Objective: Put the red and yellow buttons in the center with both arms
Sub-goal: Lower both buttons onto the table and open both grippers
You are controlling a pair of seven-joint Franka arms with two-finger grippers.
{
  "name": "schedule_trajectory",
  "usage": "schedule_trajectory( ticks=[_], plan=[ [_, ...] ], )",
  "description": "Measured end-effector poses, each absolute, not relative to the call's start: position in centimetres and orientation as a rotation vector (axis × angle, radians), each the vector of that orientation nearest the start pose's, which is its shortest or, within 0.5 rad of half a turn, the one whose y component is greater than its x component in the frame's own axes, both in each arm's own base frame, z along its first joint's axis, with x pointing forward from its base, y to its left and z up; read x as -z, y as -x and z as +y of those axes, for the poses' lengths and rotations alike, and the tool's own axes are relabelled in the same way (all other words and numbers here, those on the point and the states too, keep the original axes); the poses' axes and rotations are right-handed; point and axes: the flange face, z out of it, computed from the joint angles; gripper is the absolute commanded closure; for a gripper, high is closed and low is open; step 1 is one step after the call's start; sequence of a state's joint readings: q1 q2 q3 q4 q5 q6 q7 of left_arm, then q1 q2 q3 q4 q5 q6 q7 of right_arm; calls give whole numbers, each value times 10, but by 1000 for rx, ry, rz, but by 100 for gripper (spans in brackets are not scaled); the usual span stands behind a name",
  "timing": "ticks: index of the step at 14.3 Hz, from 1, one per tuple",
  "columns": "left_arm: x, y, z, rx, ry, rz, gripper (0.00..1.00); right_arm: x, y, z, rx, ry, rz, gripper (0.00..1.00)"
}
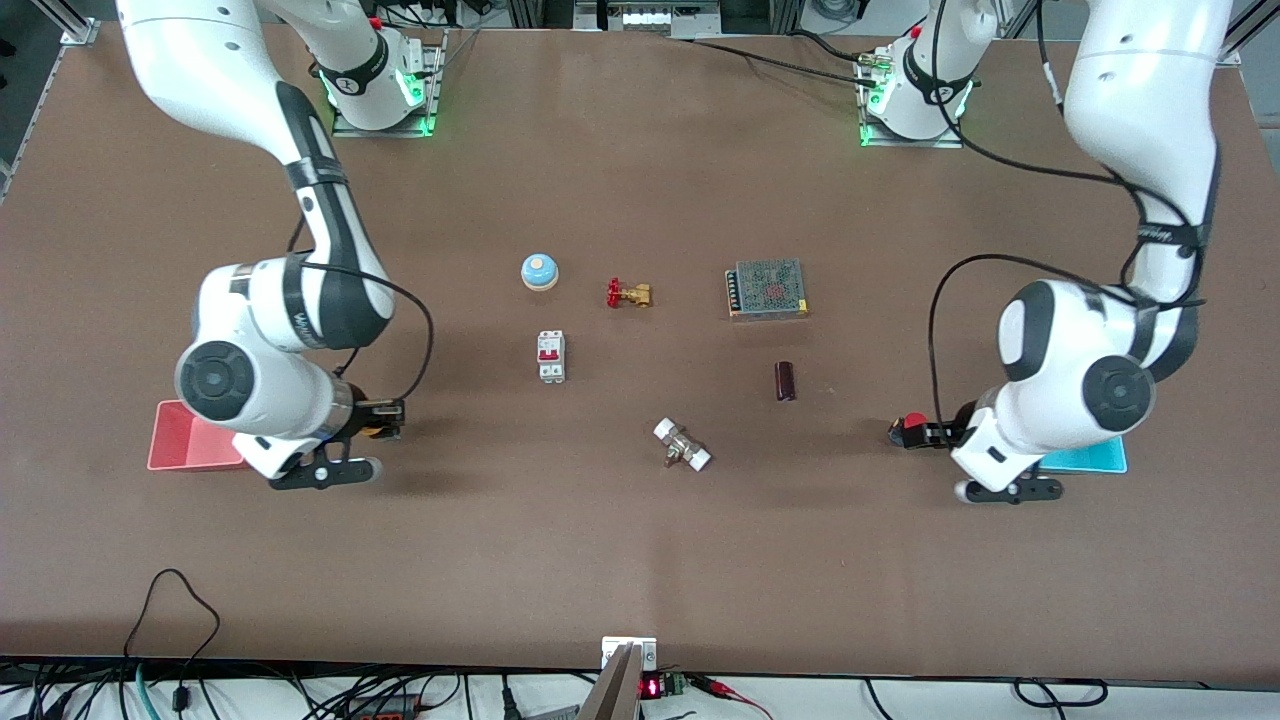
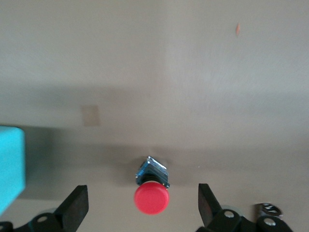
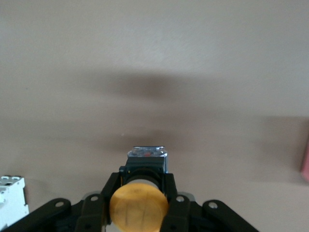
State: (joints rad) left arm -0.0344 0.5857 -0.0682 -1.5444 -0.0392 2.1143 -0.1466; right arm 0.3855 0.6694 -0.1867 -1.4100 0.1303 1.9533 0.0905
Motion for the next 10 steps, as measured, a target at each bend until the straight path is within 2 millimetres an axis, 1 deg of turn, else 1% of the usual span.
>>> schedule_trajectory(
  ticks=[2, 3, 5, 7, 10],
  plan=[
    [-354, -695, -55, 35, 3207, -142, 0, -288, -683, 195, -216, 3121, -73, 59],
    [-373, -691, -49, 42, 3205, -153, 0, -281, -679, 206, -237, 3104, -63, 59],
    [-407, -683, -33, 42, 3199, -173, 0, -267, -673, 222, -269, 3097, -70, 59],
    [-435, -673, -18, 33, 3196, -152, 0, -251, -671, 226, -285, 3104, -73, 59],
    [-474, -656, -2, 20, 3194, -89, 0, -229, -672, 223, -284, 3115, -64, 59]
  ],
)
